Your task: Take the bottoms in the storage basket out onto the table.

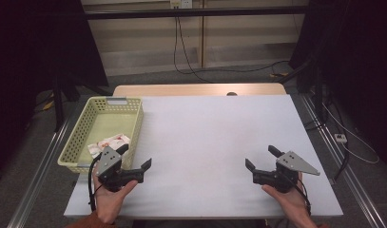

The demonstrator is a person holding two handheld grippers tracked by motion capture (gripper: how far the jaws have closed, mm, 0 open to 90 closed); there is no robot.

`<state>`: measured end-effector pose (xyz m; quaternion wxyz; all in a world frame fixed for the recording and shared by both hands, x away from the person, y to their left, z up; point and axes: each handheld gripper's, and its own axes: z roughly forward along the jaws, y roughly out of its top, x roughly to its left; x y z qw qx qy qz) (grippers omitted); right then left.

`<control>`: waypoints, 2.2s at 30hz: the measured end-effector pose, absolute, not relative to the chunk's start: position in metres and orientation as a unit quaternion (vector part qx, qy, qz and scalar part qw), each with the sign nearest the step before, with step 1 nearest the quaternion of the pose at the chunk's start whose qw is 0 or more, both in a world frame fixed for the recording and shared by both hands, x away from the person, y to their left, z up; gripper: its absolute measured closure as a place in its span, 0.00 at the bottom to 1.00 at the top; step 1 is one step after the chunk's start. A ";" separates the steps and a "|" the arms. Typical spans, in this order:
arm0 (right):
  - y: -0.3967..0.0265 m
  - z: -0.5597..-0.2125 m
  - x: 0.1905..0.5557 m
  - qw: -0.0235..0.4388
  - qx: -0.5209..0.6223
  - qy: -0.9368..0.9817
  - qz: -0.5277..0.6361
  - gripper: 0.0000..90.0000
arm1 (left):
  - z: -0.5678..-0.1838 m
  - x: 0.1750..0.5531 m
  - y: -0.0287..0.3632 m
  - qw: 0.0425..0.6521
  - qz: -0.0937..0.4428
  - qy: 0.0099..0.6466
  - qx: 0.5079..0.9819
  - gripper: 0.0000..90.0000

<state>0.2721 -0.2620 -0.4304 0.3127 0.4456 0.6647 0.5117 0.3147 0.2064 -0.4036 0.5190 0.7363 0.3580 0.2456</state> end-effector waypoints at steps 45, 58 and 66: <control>-0.259 -0.433 0.273 0.292 0.438 0.677 0.514 0.04 | -0.362 0.326 0.235 0.507 0.238 0.366 0.743 0.06; -0.257 -0.433 0.273 0.286 0.440 0.678 0.514 0.04 | -0.346 0.342 0.242 0.491 0.247 0.376 0.746 0.06; -0.257 -0.433 0.273 0.285 0.436 0.681 0.514 0.04 | -0.340 0.355 0.247 0.483 0.256 0.390 0.741 0.06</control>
